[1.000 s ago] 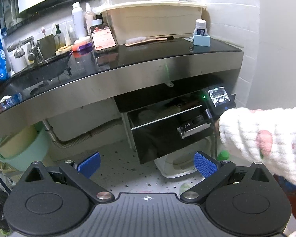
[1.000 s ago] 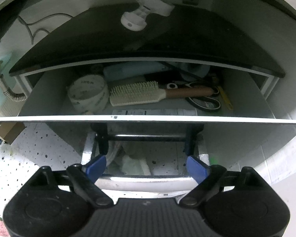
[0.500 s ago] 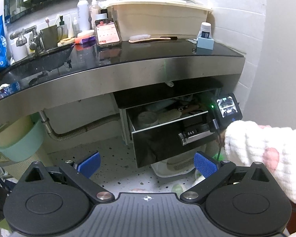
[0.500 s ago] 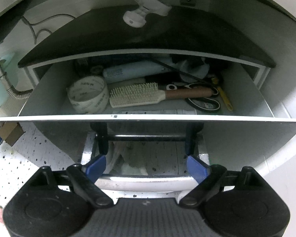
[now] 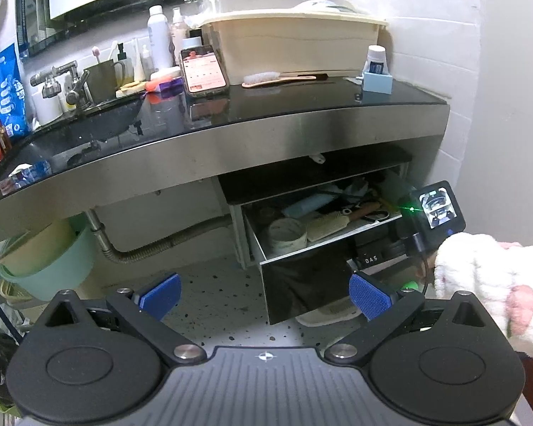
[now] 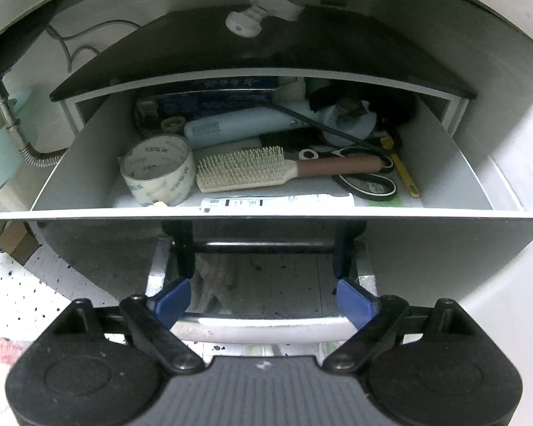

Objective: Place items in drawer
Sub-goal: 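Hold the drawer open by its handle with the right gripper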

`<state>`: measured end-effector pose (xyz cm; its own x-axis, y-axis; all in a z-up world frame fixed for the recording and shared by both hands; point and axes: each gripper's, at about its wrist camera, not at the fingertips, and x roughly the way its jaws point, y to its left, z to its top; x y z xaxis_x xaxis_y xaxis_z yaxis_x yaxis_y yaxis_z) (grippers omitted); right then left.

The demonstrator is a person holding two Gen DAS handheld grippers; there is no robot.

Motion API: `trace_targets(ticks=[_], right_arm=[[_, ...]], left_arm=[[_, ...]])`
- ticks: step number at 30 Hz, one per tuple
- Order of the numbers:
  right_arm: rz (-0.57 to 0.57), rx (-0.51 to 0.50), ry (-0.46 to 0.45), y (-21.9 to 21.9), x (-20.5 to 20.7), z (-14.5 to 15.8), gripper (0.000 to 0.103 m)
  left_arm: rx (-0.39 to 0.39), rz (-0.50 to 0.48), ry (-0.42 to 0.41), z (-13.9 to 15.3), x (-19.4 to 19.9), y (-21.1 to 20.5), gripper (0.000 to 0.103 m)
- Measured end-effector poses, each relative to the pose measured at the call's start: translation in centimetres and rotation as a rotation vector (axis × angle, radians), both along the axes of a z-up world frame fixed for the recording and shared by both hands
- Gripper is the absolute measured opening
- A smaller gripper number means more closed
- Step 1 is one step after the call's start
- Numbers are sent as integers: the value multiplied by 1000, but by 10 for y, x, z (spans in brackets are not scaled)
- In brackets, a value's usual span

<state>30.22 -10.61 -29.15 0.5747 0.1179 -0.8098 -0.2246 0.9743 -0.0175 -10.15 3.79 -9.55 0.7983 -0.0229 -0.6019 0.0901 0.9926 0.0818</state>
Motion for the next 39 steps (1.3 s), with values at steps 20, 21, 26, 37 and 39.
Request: trace_targets(ticks=[20, 21, 26, 37, 39], right_arm=[[10, -4, 10, 1, 14, -5, 89], [10, -3, 8, 1, 14, -5, 89], [12, -7, 4, 1, 13, -7, 89], [19, -11, 4, -1, 13, -8, 89], [20, -13, 11, -1, 14, -7, 90]], left_arm=[[-70, 0, -22, 10, -17, 8, 102], [-69, 3, -26, 10, -18, 8, 102], [-85, 11, -31, 12, -21, 10, 102], [-90, 19, -38, 14, -27, 10, 102], [-93, 14, -34, 14, -26, 9, 102]])
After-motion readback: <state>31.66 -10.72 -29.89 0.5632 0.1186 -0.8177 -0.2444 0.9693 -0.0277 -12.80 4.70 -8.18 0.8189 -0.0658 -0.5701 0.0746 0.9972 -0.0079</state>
